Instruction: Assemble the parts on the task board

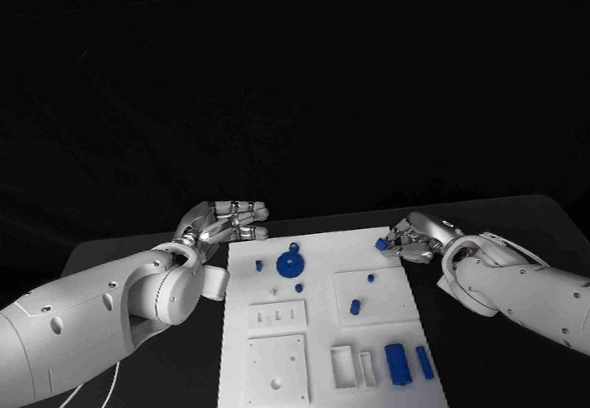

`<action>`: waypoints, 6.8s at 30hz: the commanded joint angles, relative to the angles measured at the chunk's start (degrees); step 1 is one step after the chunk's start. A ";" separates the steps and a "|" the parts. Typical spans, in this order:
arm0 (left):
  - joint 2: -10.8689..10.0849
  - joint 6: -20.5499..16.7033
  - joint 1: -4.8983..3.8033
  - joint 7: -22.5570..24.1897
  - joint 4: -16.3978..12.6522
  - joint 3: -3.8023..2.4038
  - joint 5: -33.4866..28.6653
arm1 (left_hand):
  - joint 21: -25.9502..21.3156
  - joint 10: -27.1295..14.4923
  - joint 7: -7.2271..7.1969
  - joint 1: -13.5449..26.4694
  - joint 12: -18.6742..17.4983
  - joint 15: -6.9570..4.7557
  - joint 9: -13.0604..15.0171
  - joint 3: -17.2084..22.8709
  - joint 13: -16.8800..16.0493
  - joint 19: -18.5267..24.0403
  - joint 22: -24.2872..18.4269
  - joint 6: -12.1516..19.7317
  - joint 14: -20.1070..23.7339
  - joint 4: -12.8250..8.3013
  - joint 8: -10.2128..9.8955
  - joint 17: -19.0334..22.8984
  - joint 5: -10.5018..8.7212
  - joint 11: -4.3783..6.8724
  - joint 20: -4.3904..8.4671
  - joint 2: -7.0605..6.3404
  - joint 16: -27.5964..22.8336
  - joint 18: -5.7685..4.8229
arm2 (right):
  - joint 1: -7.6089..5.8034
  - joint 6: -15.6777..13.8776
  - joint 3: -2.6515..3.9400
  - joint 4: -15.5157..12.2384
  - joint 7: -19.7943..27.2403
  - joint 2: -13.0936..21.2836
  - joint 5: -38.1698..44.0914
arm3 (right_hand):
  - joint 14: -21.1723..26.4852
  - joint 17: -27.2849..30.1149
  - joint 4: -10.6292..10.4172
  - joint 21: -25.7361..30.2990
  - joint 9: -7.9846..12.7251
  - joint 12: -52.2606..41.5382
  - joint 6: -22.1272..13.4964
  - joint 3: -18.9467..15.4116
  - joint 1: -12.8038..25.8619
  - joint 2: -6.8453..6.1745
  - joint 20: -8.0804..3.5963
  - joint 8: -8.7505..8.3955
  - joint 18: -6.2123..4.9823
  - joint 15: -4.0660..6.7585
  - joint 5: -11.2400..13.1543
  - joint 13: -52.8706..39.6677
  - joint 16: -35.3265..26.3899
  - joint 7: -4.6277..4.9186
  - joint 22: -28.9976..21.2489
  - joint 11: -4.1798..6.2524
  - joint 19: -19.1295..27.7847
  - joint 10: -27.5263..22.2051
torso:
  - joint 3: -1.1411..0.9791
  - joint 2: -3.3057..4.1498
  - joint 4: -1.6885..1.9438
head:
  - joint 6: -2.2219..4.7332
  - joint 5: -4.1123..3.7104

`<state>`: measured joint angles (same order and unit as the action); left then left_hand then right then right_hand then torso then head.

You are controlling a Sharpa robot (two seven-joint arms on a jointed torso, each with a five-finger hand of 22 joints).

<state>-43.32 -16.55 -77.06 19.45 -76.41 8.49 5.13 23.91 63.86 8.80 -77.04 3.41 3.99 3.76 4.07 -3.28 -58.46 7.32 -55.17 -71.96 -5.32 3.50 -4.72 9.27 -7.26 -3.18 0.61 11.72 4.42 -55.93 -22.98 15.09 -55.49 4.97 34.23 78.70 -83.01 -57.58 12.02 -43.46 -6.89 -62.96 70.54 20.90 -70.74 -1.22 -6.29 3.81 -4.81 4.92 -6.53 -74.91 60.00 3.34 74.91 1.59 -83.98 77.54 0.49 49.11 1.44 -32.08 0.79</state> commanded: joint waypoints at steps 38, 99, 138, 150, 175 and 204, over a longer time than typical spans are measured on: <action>0.32 0.82 -0.02 0.19 0.13 -0.04 0.40 | 0.22 -0.46 0.40 -0.29 -0.02 0.10 0.00 -0.36 -0.09 0.30 0.09 0.07 0.03 0.07 0.10 0.05 -0.30 0.05 0.05 0.44 -0.19 -0.22 | 0.01 -1.68 -0.03 -0.64 -2.41 -0.43 3.42 | 0.21 0.18 -2.25 0.97 2.89 1.22 -12.13 -7.76 -2.82 -5.10 1.04 -0.21 -0.43 -0.93 -2.03 -0.27 -0.60 3.14 2.77 -1.73 -3.21 -0.91 | 0.03 0.04 0.10 | -0.03 -0.04; 0.26 1.34 -0.08 -2.74 0.47 -0.14 3.23 | 1.45 3.84 -0.30 0.68 -0.02 -1.11 0.00 -0.36 -0.10 -1.19 0.58 -1.23 -1.96 0.91 0.09 -1.53 -0.46 1.41 1.18 0.62 2.13 -0.64 | -1.26 -1.06 -0.09 -3.10 -4.65 -0.95 4.07 | 0.05 -0.31 0.02 0.21 0.85 -0.20 0.65 -2.93 -1.68 -1.42 -0.33 -0.20 0.92 0.46 1.00 -0.90 -0.34 -0.19 3.21 -0.03 -3.28 0.11 | -0.08 -0.31 -0.38 | 0.16 0.39; 13.29 11.35 -3.91 -30.69 11.02 -0.23 22.95 | 25.07 22.22 -6.56 10.22 12.93 -8.88 22.13 -2.32 -17.06 -2.37 22.73 -11.85 -2.16 9.57 0.22 -25.37 -3.79 9.62 9.12 -3.34 43.72 -2.86 | -3.90 6.12 -0.23 -17.04 -19.15 -2.96 9.71 | 0.00 -0.64 0.29 -0.07 0.71 -0.31 0.40 -1.45 -1.43 -1.68 -0.23 -0.20 0.92 0.34 0.07 -1.20 -0.12 -0.05 3.27 -0.06 -3.27 0.25 | -0.20 -3.55 -1.61 | -0.34 1.55; 15.31 12.42 -3.86 -35.65 11.81 -0.18 25.66 | 22.30 21.76 -6.25 11.56 12.38 -8.58 24.10 -0.61 -17.70 -2.35 26.62 -10.62 -1.20 12.45 0.19 -24.94 -5.07 9.28 8.83 -5.55 44.32 -2.90 | -4.05 6.89 -0.36 -17.76 -20.35 -4.49 10.29 | 0.00 -0.59 0.14 0.13 0.70 -0.26 0.20 -1.36 -1.19 -1.69 -0.24 -0.20 0.89 0.35 0.02 -1.20 -0.18 -0.03 3.18 -0.08 -3.26 0.24 | -0.16 -3.46 -1.50 | -0.33 1.48; 16.98 13.78 -3.69 -38.58 12.32 0.38 28.45 | 11.96 21.77 -6.30 11.02 12.30 -8.64 23.83 -1.25 -17.85 -5.61 39.85 -10.79 -1.22 10.58 0.19 -24.39 -4.23 9.34 8.89 -3.76 44.53 -3.09 | -4.32 7.23 -0.75 -18.27 -21.07 -5.80 11.13 | 0.01 -0.53 -0.30 0.23 0.67 -0.17 0.04 -1.44 -1.04 -1.80 -0.27 -0.19 0.86 0.40 0.02 -1.18 -0.26 -0.05 3.07 -0.06 -3.26 0.21 | -0.09 -3.37 -1.26 | -0.37 1.18; 17.85 12.99 -3.49 -38.33 12.81 0.45 28.08 | 9.56 22.09 -6.66 8.80 11.77 -8.95 24.32 4.46 -16.96 -6.42 45.40 -10.29 -1.32 -1.04 0.25 -24.76 15.88 9.66 9.25 4.69 44.90 -2.96 | -4.43 7.30 -1.42 -18.92 -21.57 -5.88 11.21 | 0.01 -0.44 -0.94 0.34 0.61 -0.04 -0.01 -1.65 -1.10 -2.01 -0.29 -0.18 0.86 0.41 -0.01 -1.14 -0.37 -0.11 2.91 -0.03 -3.26 0.17 | -0.08 -3.24 -1.15 | -0.56 1.12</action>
<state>-25.71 -3.77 -80.68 -19.17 -63.76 8.91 33.25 33.70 84.04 2.32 -68.06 15.48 -4.69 26.87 7.25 -20.26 -64.63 52.58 -65.71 -73.48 -4.72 3.59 -29.43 25.02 2.03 6.04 4.48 56.36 1.74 -60.28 -16.25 13.64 -73.80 -17.40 28.52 89.52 -82.99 -58.07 11.53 -43.14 -5.49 -63.13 70.04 19.23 -72.31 -2.96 -6.34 3.42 -4.40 4.88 -6.20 -74.91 59.57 3.20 74.90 1.43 -84.03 77.59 0.41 45.86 0.29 -32.59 1.95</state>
